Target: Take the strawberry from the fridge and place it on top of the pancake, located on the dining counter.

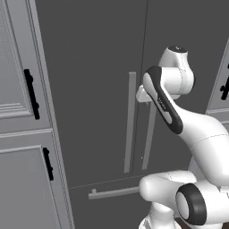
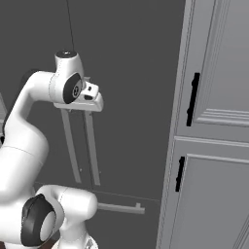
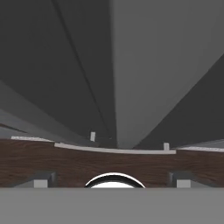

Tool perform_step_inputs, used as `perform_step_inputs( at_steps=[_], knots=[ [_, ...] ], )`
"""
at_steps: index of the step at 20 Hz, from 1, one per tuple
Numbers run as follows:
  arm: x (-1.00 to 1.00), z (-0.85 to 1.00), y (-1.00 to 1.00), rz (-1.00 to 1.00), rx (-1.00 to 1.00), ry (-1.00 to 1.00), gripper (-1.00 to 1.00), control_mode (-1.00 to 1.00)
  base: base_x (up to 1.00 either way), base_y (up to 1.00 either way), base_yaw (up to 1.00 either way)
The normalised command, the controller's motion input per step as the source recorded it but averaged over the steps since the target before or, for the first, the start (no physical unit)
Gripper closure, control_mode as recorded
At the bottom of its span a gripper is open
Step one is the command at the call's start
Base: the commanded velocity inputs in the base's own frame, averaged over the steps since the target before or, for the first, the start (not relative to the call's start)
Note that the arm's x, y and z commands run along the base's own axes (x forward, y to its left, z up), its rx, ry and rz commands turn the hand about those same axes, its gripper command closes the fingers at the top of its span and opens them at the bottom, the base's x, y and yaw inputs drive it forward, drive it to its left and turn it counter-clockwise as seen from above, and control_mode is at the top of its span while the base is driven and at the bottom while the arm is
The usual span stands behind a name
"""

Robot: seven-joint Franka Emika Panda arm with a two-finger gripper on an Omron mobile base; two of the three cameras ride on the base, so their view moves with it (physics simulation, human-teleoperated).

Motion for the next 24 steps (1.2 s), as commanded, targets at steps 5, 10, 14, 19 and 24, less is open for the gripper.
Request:
perform_step_inputs(
  at_steps=[5,10,14,19,24],
  knots=[
    [0.00,0.00,0.00,0.00,0.00,0.00,-1.00,1.00,-0.37,0.18,-0.04],
    [0.00,0.00,0.00,0.00,0.00,0.00,-1.00,1.00,-0.70,0.21,-0.03],
    [0.00,0.00,0.00,0.00,0.00,0.00,-1.00,1.00,-0.39,0.29,-0.01],
    [0.00,0.00,0.00,0.00,0.00,0.00,-1.00,1.00,-0.05,0.03,-0.01],
    [0.38,-0.31,0.00,0.00,0.00,-0.25,-1.00,-1.00,0.03,0.00,0.00]
  ],
)
